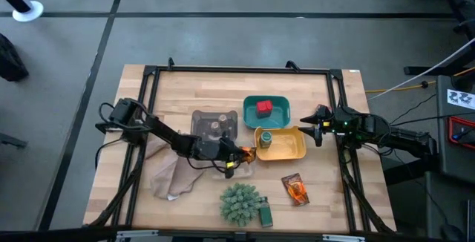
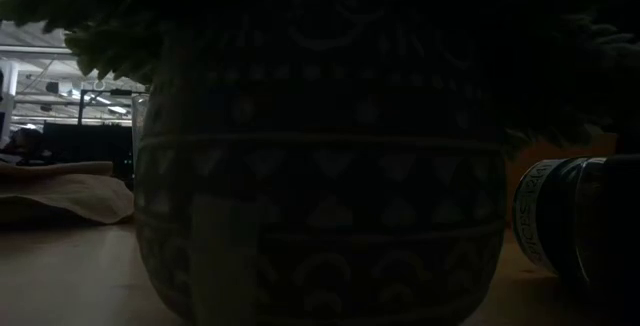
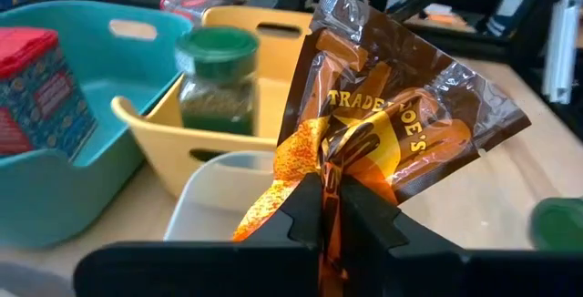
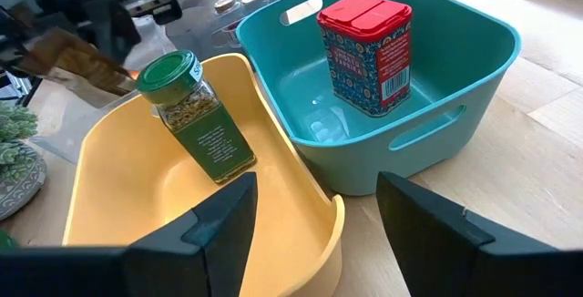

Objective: Sort spices by type
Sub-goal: Put the left orange seasoning pack into the transparent bin

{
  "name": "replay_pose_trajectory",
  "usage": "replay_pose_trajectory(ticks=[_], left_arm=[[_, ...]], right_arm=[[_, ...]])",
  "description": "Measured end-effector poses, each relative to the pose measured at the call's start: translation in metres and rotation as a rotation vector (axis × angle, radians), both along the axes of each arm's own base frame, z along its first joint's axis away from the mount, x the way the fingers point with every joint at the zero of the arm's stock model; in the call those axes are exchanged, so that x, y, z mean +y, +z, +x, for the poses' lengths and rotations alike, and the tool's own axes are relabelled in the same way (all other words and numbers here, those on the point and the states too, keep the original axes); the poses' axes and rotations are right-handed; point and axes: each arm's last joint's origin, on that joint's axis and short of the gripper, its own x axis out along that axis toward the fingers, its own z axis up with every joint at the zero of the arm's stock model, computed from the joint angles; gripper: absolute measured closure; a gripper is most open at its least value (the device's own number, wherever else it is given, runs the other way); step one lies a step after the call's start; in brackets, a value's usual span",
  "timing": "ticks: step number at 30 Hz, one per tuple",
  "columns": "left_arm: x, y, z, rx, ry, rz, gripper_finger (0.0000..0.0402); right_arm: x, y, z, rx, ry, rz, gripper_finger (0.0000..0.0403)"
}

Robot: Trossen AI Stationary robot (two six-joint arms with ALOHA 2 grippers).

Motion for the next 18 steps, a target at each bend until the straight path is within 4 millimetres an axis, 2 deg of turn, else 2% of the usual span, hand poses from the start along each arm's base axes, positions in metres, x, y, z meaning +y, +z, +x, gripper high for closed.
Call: replay_pose_trajectory(ticks=[9,18], left_arm=[[0.0046,-0.0041,0.0015,0.018,-0.007,-0.006,0.0362],[0.0057,-0.0045,0.0018,0.029,-0.027,-0.005,0.0298]], right_arm=[[0.0000,0.0000,0.0000,0.000,0.000,0.000,0.0175],[0.0000,0.0000,0.0000,0.000,0.000,0.000,0.0175]])
